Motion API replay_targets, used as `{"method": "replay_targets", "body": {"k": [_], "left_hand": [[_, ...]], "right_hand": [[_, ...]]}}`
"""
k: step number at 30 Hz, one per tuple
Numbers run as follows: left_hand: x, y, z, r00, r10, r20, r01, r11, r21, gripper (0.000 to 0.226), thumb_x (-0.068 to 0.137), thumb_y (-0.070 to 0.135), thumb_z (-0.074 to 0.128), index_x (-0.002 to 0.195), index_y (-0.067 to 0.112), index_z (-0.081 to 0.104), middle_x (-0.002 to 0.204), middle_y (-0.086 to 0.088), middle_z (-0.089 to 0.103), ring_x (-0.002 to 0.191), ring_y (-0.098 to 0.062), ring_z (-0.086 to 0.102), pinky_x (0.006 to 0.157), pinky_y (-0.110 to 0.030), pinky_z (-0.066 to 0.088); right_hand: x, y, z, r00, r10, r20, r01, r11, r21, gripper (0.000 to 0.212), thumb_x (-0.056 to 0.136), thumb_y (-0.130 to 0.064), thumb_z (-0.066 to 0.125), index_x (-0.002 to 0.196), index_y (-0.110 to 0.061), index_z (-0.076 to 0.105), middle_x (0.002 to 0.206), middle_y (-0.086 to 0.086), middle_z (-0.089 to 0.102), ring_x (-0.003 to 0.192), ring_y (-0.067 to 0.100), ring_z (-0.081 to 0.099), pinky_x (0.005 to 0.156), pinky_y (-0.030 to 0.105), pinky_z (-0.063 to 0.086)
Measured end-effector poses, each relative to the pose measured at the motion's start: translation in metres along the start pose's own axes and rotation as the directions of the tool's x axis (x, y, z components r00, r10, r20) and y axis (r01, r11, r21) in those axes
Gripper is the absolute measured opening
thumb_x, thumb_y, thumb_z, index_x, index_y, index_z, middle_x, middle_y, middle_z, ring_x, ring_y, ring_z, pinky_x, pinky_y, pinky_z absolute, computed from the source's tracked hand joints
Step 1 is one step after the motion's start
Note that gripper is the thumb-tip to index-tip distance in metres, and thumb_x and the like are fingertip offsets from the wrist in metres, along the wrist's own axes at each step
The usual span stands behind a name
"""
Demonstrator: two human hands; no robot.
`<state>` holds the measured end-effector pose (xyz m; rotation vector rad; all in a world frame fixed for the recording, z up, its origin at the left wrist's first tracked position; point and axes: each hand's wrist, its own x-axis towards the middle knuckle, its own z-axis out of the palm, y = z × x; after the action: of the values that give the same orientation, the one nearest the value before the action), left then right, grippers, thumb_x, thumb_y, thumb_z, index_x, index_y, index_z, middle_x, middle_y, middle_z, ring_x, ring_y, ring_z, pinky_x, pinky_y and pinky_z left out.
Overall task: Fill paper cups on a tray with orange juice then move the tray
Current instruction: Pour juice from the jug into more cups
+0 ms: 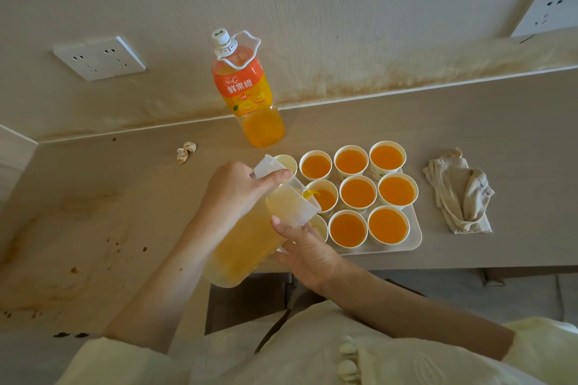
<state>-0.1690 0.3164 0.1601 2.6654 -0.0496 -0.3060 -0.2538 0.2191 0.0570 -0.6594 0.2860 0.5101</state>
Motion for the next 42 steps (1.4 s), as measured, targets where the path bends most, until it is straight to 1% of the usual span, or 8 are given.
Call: {"method": "replay_targets", "body": {"k": [5, 10, 16, 20, 26, 31, 35, 42], "left_hand": [[-0.0016, 0.0011, -0.0005, 1.000, -0.018, 0.007, 0.018, 1.000, -0.006, 0.068, 0.073, 0.064, 0.066, 0.045, 0.017, 0.024, 0.029, 0.007, 0.015, 0.038, -0.009, 0.019, 0.046, -0.024, 0.016], [-0.0022, 0.0011, -0.0009, 1.000, -0.022, 0.010, 0.022, 1.000, 0.002, 0.068, 0.073, 0.064, 0.065, 0.046, 0.017, 0.024, 0.028, 0.006, 0.016, 0.035, -0.009, 0.019, 0.044, -0.022, 0.015], [-0.0028, 0.0012, -0.0008, 1.000, 0.003, 0.004, -0.003, 1.000, 0.000, 0.068, 0.074, 0.063, 0.065, 0.046, 0.018, 0.023, 0.034, 0.009, 0.015, 0.036, -0.010, 0.018, 0.045, -0.023, 0.014], [-0.0029, 0.0017, 0.0001, 1.000, -0.006, -0.002, 0.006, 1.000, -0.006, 0.068, 0.073, 0.063, 0.066, 0.046, 0.018, 0.023, 0.039, 0.011, 0.015, 0.039, -0.010, 0.018, 0.046, -0.025, 0.015], [-0.0025, 0.0020, 0.0012, 1.000, -0.006, -0.001, 0.006, 1.000, 0.013, 0.068, 0.073, 0.065, 0.065, 0.049, 0.017, 0.024, 0.045, 0.007, 0.018, 0.042, -0.011, 0.019, 0.046, -0.026, 0.015], [-0.0037, 0.0032, 0.0009, 1.000, -0.002, -0.004, 0.002, 1.000, 0.007, 0.068, 0.073, 0.064, 0.065, 0.046, 0.018, 0.024, 0.039, 0.011, 0.016, 0.040, -0.010, 0.019, 0.046, -0.025, 0.015], [-0.0036, 0.0034, 0.0006, 1.000, -0.004, -0.012, 0.004, 1.000, 0.019, 0.068, 0.073, 0.065, 0.065, 0.047, 0.017, 0.024, 0.042, 0.009, 0.017, 0.040, -0.010, 0.019, 0.045, -0.025, 0.015], [-0.0044, 0.0025, 0.0005, 1.000, -0.002, -0.007, 0.002, 1.000, 0.022, 0.067, 0.074, 0.065, 0.064, 0.048, 0.017, 0.025, 0.046, 0.006, 0.019, 0.042, -0.012, 0.020, 0.046, -0.025, 0.016]], "right_hand": [[0.0003, 0.0022, -0.0010, 1.000, 0.002, 0.013, -0.002, 1.000, 0.013, 0.101, 0.054, -0.045, 0.091, 0.139, -0.031, 0.039, 0.135, 0.004, 0.056, 0.125, 0.024, 0.052, 0.086, 0.036, 0.056], [0.0012, 0.0032, -0.0006, 1.000, -0.008, 0.013, 0.008, 1.000, -0.002, 0.100, 0.054, -0.046, 0.091, 0.139, -0.031, 0.039, 0.135, 0.004, 0.056, 0.126, 0.025, 0.051, 0.087, 0.037, 0.056], [0.0007, 0.0033, -0.0015, 1.000, -0.006, 0.013, 0.006, 1.000, -0.006, 0.100, 0.053, -0.048, 0.091, 0.137, -0.032, 0.040, 0.134, 0.003, 0.057, 0.125, 0.024, 0.052, 0.089, 0.038, 0.056], [0.0007, 0.0033, -0.0015, 1.000, -0.013, 0.019, 0.014, 1.000, -0.013, 0.099, 0.055, -0.048, 0.090, 0.139, -0.032, 0.039, 0.135, 0.004, 0.055, 0.126, 0.025, 0.051, 0.094, 0.043, 0.053], [-0.0011, 0.0028, -0.0027, 1.000, -0.006, 0.008, 0.006, 1.000, -0.003, 0.101, 0.052, -0.047, 0.091, 0.137, -0.033, 0.040, 0.135, 0.004, 0.055, 0.125, 0.024, 0.051, 0.086, 0.037, 0.056], [-0.0010, 0.0029, -0.0030, 1.000, 0.007, 0.007, -0.007, 1.000, -0.003, 0.102, 0.051, -0.047, 0.092, 0.137, -0.033, 0.039, 0.135, 0.004, 0.054, 0.126, 0.025, 0.050, 0.093, 0.041, 0.054], [-0.0016, 0.0023, -0.0026, 1.000, 0.000, 0.016, 0.000, 1.000, 0.004, 0.102, 0.051, -0.047, 0.092, 0.137, -0.032, 0.040, 0.136, 0.005, 0.054, 0.127, 0.026, 0.050, 0.097, 0.044, 0.051], [-0.0033, 0.0025, -0.0014, 0.999, -0.006, 0.040, 0.006, 1.000, 0.020, 0.096, 0.055, -0.043, 0.091, 0.137, -0.031, 0.041, 0.134, 0.005, 0.056, 0.126, 0.025, 0.051, 0.086, 0.037, 0.056]]}}
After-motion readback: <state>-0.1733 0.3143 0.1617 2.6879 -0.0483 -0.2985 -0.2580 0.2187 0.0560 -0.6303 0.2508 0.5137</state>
